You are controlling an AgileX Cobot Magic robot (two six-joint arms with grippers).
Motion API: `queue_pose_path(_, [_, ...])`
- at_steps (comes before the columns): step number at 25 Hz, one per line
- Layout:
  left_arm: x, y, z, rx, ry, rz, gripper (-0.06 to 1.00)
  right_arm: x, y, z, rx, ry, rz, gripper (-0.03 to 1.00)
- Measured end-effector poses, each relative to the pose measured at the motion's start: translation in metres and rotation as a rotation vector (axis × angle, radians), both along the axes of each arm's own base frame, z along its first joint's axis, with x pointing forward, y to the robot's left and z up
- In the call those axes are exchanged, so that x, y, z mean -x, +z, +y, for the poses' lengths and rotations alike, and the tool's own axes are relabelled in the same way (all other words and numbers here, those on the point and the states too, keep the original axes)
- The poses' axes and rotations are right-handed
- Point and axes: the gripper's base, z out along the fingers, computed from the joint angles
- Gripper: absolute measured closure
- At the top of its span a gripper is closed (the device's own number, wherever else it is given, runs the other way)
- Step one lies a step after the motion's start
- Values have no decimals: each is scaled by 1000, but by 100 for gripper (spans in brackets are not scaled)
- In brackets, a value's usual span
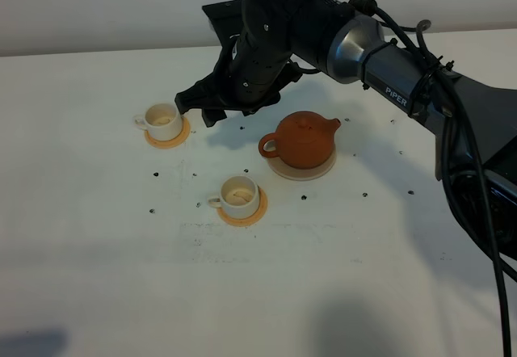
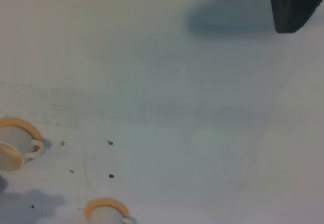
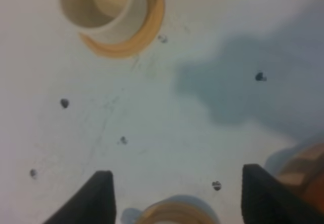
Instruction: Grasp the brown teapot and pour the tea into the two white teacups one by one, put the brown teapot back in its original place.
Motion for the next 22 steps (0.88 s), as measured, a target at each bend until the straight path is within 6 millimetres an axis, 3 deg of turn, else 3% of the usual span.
queue_pose_path(7, [0, 0, 0, 0, 0, 0, 59, -5, -20, -4, 32, -27, 39, 45])
queue_pose_path(22, [0, 0, 0, 0, 0, 0, 59, -15, -19, -10, 35, -57, -30, 45])
